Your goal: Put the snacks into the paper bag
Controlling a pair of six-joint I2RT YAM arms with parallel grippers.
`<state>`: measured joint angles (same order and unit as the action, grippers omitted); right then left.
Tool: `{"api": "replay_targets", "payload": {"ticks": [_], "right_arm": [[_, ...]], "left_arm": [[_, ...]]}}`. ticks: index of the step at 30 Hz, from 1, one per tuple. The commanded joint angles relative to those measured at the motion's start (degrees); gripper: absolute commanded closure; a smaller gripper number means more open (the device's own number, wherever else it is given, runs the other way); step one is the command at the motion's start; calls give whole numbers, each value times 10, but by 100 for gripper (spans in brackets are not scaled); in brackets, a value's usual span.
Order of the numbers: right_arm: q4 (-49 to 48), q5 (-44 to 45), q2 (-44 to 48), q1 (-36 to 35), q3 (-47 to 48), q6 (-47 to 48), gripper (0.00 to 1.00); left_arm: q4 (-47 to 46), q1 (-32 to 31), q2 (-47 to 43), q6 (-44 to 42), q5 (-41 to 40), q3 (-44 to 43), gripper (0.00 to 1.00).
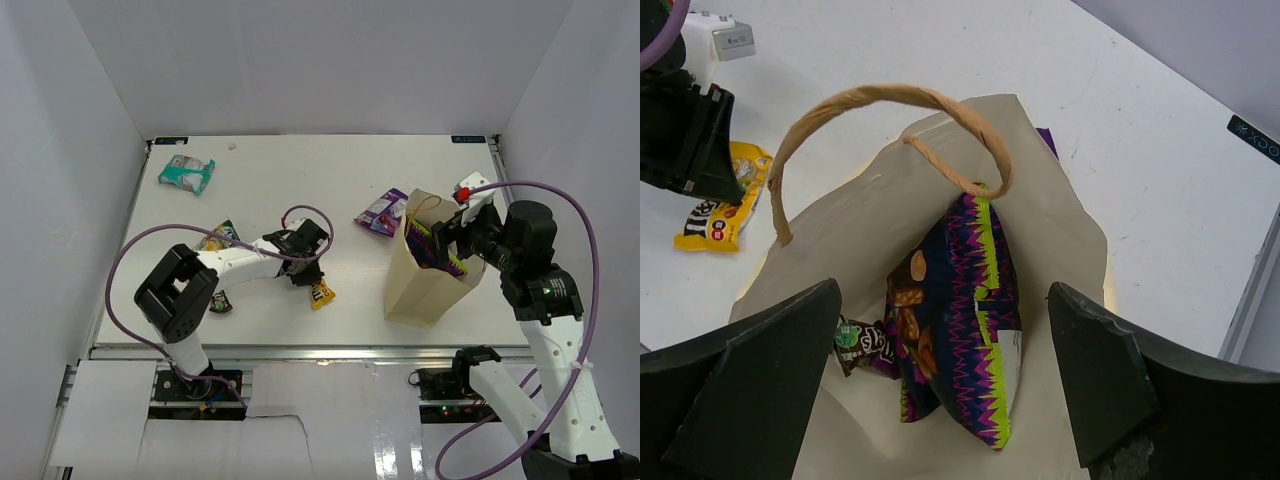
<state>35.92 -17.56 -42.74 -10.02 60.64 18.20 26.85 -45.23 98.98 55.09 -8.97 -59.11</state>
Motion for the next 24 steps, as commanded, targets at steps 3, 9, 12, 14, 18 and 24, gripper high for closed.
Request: {"api": "replay_targets", "payload": {"ticks": [3, 9, 12, 14, 18, 24], "right_arm": [[-35, -12, -3, 3, 25, -2, 10], [-80, 56, -20, 3, 45, -34, 6], [-119, 156, -30, 4, 56, -71, 2], [-141, 211, -39, 5, 66, -85, 2], [-166, 283, -50, 12, 91, -134, 2], [-181, 315, -51, 28, 107, -163, 4]], "left_arm": [[-6, 1, -61, -59, 16, 2, 85], [-153, 0, -249, -184, 57, 0, 93], [-240, 0, -283, -234, 133, -42, 96], [-251, -2, -250, -248, 175, -121, 97], [-251, -24, -171, -257, 242, -255, 98], [-253, -70, -73, -257, 291, -405, 98]]}}
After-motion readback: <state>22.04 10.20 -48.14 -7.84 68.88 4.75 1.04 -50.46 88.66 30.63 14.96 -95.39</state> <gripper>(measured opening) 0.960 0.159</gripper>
